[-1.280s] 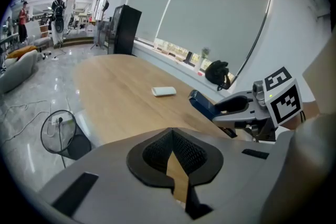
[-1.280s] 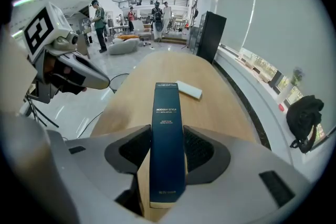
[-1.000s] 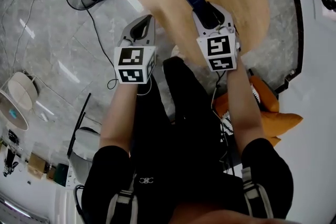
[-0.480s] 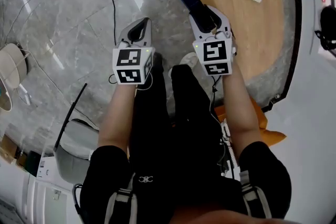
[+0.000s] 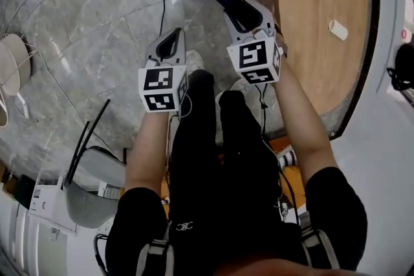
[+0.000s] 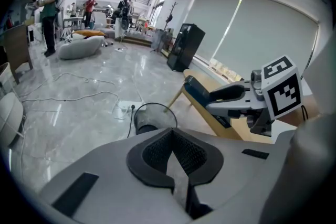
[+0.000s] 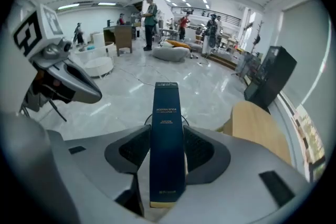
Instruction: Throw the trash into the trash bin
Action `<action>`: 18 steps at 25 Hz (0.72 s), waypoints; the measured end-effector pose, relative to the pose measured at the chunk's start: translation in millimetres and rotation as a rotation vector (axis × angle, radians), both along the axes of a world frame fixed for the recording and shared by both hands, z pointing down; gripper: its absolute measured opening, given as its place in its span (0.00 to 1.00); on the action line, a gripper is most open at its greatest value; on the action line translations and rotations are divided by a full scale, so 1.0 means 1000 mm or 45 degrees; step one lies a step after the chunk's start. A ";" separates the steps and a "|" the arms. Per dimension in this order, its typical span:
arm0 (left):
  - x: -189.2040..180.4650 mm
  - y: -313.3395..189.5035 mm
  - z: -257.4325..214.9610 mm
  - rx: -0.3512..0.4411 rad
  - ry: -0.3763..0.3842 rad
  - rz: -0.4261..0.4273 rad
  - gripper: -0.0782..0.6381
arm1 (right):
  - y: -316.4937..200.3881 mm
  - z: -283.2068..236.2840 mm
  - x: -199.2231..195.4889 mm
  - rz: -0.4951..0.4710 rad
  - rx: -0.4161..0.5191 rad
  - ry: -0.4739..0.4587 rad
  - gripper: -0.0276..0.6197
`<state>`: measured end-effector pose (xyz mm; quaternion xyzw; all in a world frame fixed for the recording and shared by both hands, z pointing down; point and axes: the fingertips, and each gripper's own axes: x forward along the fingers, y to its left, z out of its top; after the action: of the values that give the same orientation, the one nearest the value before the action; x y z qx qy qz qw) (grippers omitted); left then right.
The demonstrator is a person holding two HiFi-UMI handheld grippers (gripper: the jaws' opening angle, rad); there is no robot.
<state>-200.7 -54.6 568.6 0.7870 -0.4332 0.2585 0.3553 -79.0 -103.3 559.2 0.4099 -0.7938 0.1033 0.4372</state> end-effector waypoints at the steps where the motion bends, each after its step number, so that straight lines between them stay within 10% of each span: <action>1: -0.009 -0.004 0.004 -0.002 -0.006 -0.013 0.13 | -0.010 0.008 -0.010 -0.055 0.012 0.040 0.34; 18: -0.068 -0.025 0.059 -0.059 0.007 -0.097 0.13 | -0.093 0.200 -0.057 -0.259 -0.265 0.309 0.34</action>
<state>-268.7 -80.0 627.9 0.7622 -0.4557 0.2525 0.3842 -135.8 -196.5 758.7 0.2894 -0.7577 0.0899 0.5779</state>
